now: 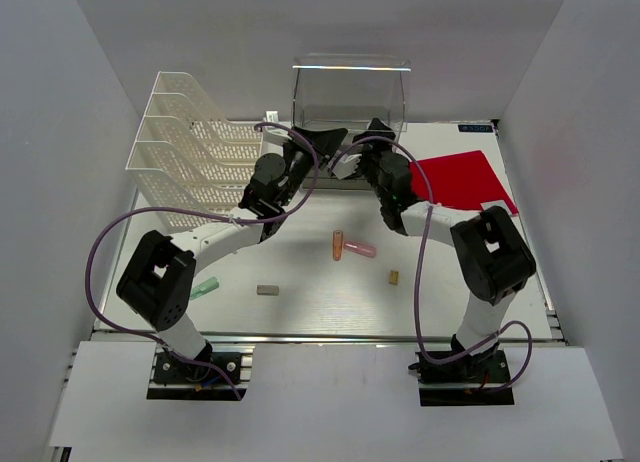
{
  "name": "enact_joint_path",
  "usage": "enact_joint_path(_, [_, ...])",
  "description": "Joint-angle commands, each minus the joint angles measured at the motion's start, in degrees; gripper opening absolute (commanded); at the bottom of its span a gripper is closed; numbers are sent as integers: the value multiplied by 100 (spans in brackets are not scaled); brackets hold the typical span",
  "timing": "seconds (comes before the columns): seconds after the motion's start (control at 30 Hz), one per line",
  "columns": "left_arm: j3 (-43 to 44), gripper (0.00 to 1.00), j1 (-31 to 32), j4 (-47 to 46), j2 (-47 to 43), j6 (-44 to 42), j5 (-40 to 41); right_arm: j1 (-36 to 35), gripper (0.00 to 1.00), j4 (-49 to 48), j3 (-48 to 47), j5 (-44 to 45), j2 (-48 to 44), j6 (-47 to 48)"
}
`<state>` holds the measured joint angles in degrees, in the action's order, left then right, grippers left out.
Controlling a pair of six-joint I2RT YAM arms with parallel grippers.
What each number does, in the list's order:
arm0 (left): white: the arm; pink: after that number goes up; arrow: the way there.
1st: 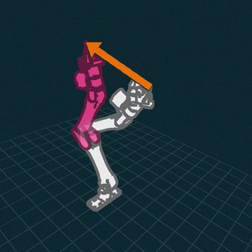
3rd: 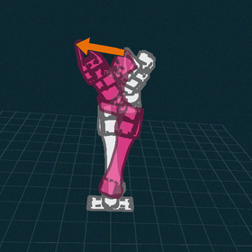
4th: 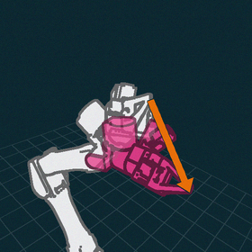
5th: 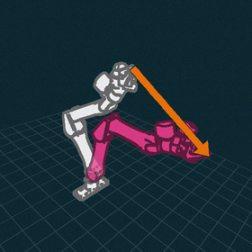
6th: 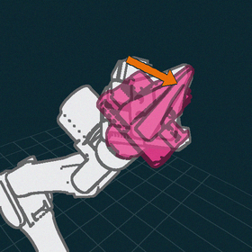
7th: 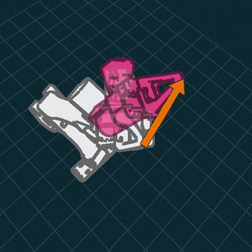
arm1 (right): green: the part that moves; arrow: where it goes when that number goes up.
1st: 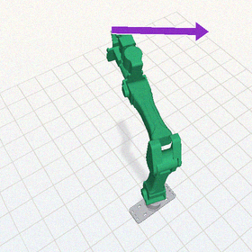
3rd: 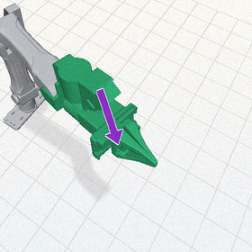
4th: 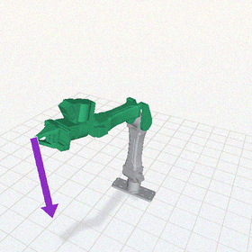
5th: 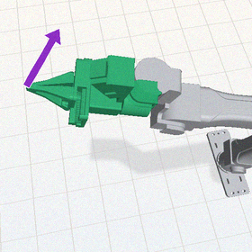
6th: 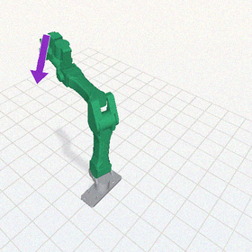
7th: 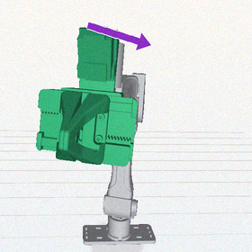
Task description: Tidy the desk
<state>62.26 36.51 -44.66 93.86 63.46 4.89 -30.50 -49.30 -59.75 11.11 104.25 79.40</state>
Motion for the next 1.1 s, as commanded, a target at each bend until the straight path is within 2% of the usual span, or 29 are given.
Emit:
enact_joint_path(0.0, [296,0,5,-95,-334,26,74,-26,89,-80,199,-188,-405,-179])
enact_joint_path(0.17, [331,0,5,-60,-334,70,65,-96,83,-212,656,-556,-861,-249])
enact_joint_path(0.33, [331,0,5,-34,-351,87,74,-175,65,87,1745,-1339,-1793,-337])
enact_joint_path(0.4, [313,0,5,-16,-369,96,91,-237,60,296,2315,-1655,-2169,-250])
enact_joint_path(0.5, [269,0,57,28,-386,96,100,-307,42,446,2862,-1910,-2687,-380])
enact_joint_path(0.53, [252,0,58,54,-395,88,100,-307,25,552,3116,-1955,-2856,-503])
enact_joint_path(0.57, [225,0,58,54,-395,87,100,-333,17,683,3205,-2033,-3014,-939])
enact_joint_path(0.6, [156,0,58,54,-404,87,100,-334,6,1355,3215,-2078,-3398,-1248])
enact_joint_path(0.63, [103,0,58,37,-404,105,100,-316,1,1883,3023,-2157,-3585,-1686])
enact_joint_path(0.67, [50,0,58,19,-404,122,118,-299,0,2533,2778,-2462,-3726,-2213])
enact_joint_path(0.7, [-20,0,58,-7,-387,140,135,-203,0,3192,2532,-2691,-3988,-3340])
enact_joint_path(0.73, [-177,0,58,-42,-386,158,144,-193,0,4016,2373,-2885,-4165,-3795])
enact_joint_path(0.77, [-266,0,58,-60,-378,158,170,-176,0,4225,2267,-3365,-4358,-4191])
enact_joint_path(0.8, [-328,0,58,-77,-360,149,179,-158,0,4366,2274,-3631,-4752,-4813])
enact_joint_path(0.87, [-539,0,58,-95,-290,132,240,-123,0,4690,2152,-3923,-4966,-5397])
enact_joint_path(0.93, [-766,0,58,-165,-220,149,311,-70,0,4771,2116,-3810,-5133,-5880])
enact_joint_path(1.07, [-926,0,58,-297,0,184,390,290,0,4535,2309,-2994,-5239,-6268])
